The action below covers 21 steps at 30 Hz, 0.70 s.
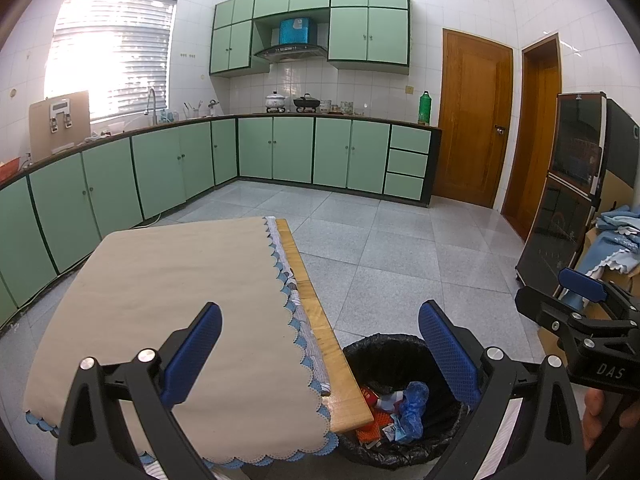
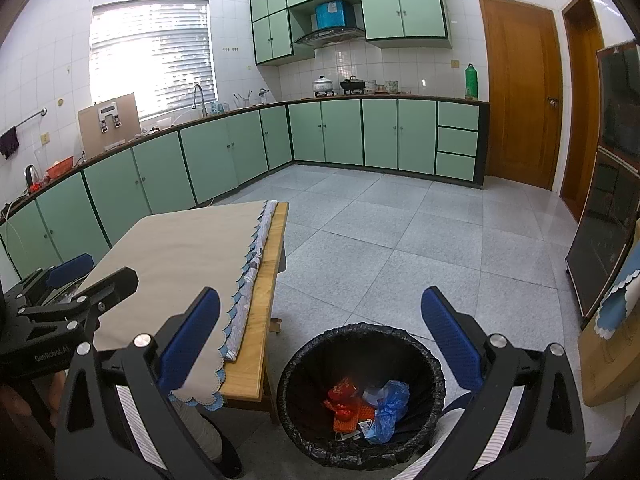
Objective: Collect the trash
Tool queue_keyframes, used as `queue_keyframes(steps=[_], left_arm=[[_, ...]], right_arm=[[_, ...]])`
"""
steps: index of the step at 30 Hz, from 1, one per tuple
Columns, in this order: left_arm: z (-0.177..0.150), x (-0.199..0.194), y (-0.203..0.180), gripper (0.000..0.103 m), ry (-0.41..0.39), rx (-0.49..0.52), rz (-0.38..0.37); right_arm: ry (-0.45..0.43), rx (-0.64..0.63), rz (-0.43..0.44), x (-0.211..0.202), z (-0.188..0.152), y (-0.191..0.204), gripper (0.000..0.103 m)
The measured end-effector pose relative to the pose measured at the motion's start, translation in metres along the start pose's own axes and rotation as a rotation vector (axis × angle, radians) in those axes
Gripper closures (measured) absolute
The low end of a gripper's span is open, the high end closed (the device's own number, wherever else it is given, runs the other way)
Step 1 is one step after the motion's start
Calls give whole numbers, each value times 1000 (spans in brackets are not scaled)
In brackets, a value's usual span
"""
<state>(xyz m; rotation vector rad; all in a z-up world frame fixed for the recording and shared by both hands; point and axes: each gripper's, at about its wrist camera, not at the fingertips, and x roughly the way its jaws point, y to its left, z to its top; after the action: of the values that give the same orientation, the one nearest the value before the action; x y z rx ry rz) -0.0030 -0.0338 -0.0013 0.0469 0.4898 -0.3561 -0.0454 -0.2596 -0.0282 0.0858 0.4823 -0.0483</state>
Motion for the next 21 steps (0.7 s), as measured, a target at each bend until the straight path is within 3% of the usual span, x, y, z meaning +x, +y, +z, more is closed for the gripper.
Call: queue_keyframes(steps=[21], left_arm=[[1, 0, 0, 6, 1, 1, 0]], right_arm=[[2, -2, 3, 1, 0, 1, 5]])
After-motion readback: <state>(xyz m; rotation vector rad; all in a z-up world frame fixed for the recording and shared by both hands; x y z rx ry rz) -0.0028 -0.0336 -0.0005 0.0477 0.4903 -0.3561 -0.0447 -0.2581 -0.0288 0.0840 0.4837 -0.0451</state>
